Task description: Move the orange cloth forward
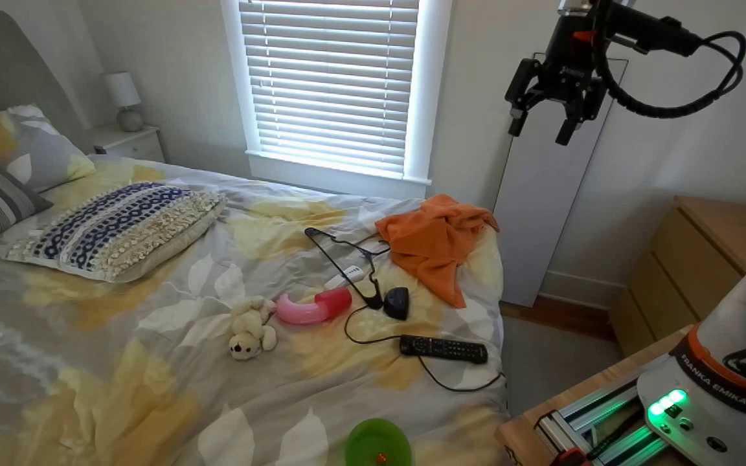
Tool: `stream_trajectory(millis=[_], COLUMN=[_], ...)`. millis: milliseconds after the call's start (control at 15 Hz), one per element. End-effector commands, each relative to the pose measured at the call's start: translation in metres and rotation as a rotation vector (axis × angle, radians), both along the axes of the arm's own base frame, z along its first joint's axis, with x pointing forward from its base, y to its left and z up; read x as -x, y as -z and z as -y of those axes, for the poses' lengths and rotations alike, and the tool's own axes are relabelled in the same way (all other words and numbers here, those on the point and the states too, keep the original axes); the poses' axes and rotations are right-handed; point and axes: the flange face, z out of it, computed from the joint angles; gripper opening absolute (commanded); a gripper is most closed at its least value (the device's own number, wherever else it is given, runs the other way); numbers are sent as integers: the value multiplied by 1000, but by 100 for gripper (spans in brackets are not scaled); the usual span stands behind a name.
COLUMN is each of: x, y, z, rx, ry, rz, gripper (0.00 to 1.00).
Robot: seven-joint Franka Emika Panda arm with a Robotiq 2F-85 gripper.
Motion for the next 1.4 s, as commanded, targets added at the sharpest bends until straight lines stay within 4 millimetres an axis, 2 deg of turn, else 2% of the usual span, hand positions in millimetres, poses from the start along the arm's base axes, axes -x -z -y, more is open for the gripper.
stream_trajectory(millis=[0, 400, 533, 800, 1333], x=[0, 0, -20, -76, -216], y=[-1, -1, 8, 44, 152], z=[0, 0, 10, 36, 80], rx=[0, 0, 12, 61, 166], ry=[0, 0, 15, 12, 110], rz=[-1, -1, -28, -27, 67], gripper=[100, 100, 100, 100, 100])
